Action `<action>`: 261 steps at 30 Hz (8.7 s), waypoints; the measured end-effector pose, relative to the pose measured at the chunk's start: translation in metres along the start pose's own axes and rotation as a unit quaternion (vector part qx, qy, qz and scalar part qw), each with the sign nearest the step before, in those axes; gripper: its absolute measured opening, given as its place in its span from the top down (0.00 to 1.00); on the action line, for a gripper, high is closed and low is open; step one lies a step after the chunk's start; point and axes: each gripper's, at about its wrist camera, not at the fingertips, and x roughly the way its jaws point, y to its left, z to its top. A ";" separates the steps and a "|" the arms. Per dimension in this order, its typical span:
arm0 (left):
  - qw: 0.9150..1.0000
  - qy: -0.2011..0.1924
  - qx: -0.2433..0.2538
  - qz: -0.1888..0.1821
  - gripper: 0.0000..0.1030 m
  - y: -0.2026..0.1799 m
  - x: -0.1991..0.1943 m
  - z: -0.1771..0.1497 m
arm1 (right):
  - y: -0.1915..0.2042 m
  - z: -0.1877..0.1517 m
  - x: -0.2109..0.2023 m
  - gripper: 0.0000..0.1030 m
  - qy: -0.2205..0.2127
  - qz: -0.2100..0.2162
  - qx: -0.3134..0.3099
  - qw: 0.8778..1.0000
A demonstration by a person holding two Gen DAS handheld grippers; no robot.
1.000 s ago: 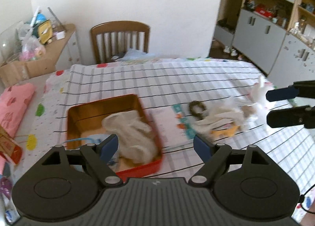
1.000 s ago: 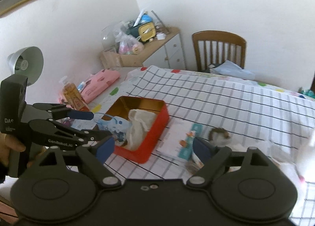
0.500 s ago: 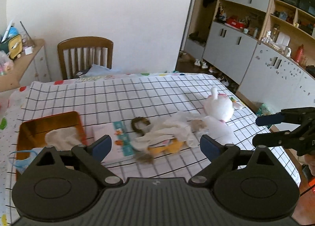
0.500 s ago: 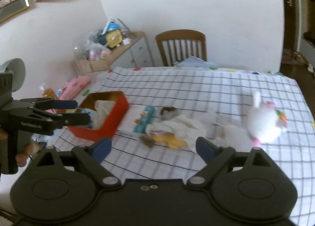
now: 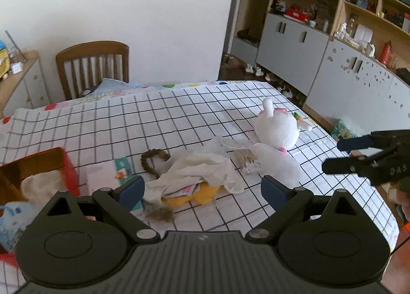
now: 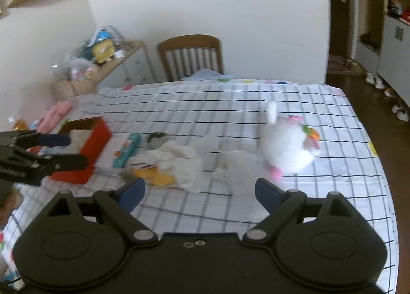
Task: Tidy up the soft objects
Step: 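Grasp the white tissue with the right gripper while the left gripper grasps the white cloth, then lift the white tissue with the right gripper while the left gripper lifts the cloth, then carry the tissue with the right gripper while the left gripper carries the cloth toward the tin, then lower the tissue into the tin and open the right gripper while the left lowers the cloth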
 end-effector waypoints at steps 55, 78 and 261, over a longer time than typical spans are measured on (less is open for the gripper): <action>0.998 0.050 0.029 -0.012 0.84 0.000 0.130 0.015 | -0.045 0.007 0.106 0.84 0.050 -0.063 0.045 0.996; 1.000 -0.009 -0.007 -0.010 0.90 0.017 0.024 0.048 | -0.015 0.026 -0.001 0.90 -0.012 0.022 0.053 0.998; 0.992 0.063 -0.084 0.074 0.38 0.295 -0.002 -0.030 | 0.302 0.036 0.186 0.46 0.077 0.116 -0.070 0.988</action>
